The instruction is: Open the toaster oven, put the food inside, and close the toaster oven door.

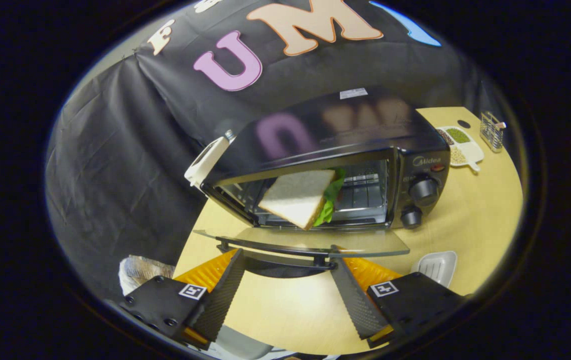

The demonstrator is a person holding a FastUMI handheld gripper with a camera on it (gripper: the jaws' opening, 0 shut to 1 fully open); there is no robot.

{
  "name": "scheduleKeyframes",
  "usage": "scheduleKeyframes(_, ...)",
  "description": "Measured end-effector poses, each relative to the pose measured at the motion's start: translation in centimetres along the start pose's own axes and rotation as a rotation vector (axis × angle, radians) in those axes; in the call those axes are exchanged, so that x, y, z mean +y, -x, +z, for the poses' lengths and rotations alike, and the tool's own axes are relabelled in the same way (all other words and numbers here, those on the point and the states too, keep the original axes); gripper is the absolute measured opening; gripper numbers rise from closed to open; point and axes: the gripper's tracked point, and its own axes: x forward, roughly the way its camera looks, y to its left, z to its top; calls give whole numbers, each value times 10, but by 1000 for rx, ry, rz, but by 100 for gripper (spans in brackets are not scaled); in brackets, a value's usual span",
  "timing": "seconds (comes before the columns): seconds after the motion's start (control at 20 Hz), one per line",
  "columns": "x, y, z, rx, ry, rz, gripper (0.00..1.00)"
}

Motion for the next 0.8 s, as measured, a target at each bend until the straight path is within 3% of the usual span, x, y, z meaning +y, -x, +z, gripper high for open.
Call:
scheduleKeyframes(0.5,1,-15,69,-118,107,-70,99)
scheduleKeyframes(0.8,5,-10,71,-125,146,-73,99)
